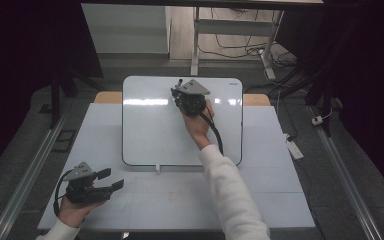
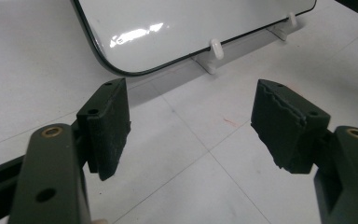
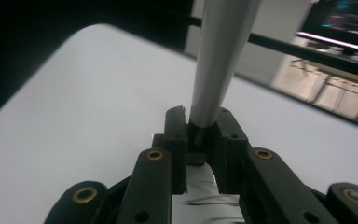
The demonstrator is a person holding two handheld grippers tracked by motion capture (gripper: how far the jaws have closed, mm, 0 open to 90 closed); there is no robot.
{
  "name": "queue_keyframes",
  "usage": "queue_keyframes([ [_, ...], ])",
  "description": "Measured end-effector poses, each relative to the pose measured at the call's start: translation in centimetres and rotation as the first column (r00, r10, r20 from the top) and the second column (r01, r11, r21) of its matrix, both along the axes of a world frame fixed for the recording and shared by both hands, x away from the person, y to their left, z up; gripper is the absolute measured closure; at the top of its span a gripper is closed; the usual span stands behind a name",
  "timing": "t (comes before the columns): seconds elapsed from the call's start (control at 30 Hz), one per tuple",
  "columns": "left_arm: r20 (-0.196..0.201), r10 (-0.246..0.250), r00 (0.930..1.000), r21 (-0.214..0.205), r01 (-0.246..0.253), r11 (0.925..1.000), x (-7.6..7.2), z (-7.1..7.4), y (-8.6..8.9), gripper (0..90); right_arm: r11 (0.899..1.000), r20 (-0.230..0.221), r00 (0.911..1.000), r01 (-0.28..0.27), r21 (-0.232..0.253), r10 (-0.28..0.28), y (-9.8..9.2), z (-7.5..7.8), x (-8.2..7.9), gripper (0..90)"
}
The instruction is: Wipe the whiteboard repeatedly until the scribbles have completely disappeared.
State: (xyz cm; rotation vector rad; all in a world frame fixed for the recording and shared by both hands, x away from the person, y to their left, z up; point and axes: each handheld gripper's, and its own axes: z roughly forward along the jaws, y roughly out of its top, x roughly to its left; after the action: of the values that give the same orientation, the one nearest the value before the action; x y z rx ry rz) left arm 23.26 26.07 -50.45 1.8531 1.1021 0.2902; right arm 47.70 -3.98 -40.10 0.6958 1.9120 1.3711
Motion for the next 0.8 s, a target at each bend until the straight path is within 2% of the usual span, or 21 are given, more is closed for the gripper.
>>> queue_keyframes([
  [0.07, 0.000, 0.002, 1.0000, -0.001, -0.002, 1.0000, 0.0, 0.0, 0.1, 28.9, 0.999, -0.015, 0.9995, 0.029, 0.032, -0.029, -1.1, 0.2, 0.3, 77.5],
  [0.1, -0.003, 0.000, 1.0000, -0.002, 0.000, 1.0000, 0.1, -0.1, 0.1, 28.9, 0.999, -0.015, 0.9995, 0.029, 0.032, -0.029, -1.1, 0.2, 0.3, 77.5],
  [0.17, -0.002, 0.001, 1.0000, -0.001, -0.001, 1.0000, 0.1, -0.1, 0.0, 28.9, 1.000, -0.010, 0.9999, -0.013, -0.008, 0.013, -0.2, -0.2, -0.4, 77.5],
  [0.2, 0.000, -0.002, 1.0000, 0.002, 0.002, 1.0000, 0.1, -0.1, 0.0, 28.9, 1.000, -0.010, 0.9999, -0.013, -0.008, 0.013, -0.2, -0.2, -0.4, 77.5],
  [0.23, 0.000, -0.005, 1.0000, 0.003, 0.005, 1.0000, 0.1, 0.0, -0.1, 28.9, 0.999, 0.005, 0.9998, -0.019, -0.032, 0.019, 0.0, -0.5, -0.6, 77.5],
  [0.33, 0.003, 0.002, 1.0000, 0.002, -0.002, 1.0000, -0.1, 0.0, -0.1, 28.9, 1.000, 0.000, 0.9999, 0.011, -0.007, -0.011, -0.5, -0.3, -0.3, 77.5],
  [0.4, 0.002, 0.004, 1.0000, -0.001, -0.004, 1.0000, -0.1, 0.0, 0.0, 28.9, 0.998, -0.014, 0.9992, 0.037, 0.042, -0.037, -1.1, 0.0, 0.1, 77.5],
  [0.43, 0.000, 0.002, 1.0000, -0.002, -0.002, 1.0000, 0.0, 0.0, 0.0, 28.9, 0.998, -0.014, 0.9992, 0.039, 0.046, -0.039, -1.0, 0.0, 0.0, 77.5],
  [0.47, -0.001, 0.001, 1.0000, 0.000, -0.001, 1.0000, 0.1, 0.0, 0.0, 28.9, 1.000, -0.011, 0.9999, 0.003, 0.022, -0.003, -0.1, -0.3, -0.2, 77.5],
  [0.6, -0.002, -0.004, 1.0000, 0.004, 0.004, 1.0000, 0.1, 0.0, -0.1, 28.9, 0.999, 0.002, 0.9995, -0.031, -0.010, 0.031, 1.1, -0.6, -0.5, 77.5],
  [0.67, -0.002, 0.002, 1.0000, 0.000, -0.002, 1.0000, 0.0, -0.1, 0.0, 28.9, 1.000, 0.000, 0.9999, -0.011, -0.001, 0.011, 0.7, -0.3, -0.2, 77.5],
  [0.73, -0.003, 0.004, 1.0000, -0.004, -0.004, 1.0000, 0.0, -0.1, 0.2, 28.9, 0.999, 0.008, 0.9992, 0.040, 0.015, -0.040, -0.5, 0.2, 0.2, 77.5],
  [0.8, -0.003, 0.003, 1.0000, -0.004, -0.003, 1.0000, 0.1, -0.1, 0.1, 28.9, 0.999, 0.007, 0.9987, 0.050, 0.015, -0.050, -0.8, 0.4, 0.3, 77.5],
])
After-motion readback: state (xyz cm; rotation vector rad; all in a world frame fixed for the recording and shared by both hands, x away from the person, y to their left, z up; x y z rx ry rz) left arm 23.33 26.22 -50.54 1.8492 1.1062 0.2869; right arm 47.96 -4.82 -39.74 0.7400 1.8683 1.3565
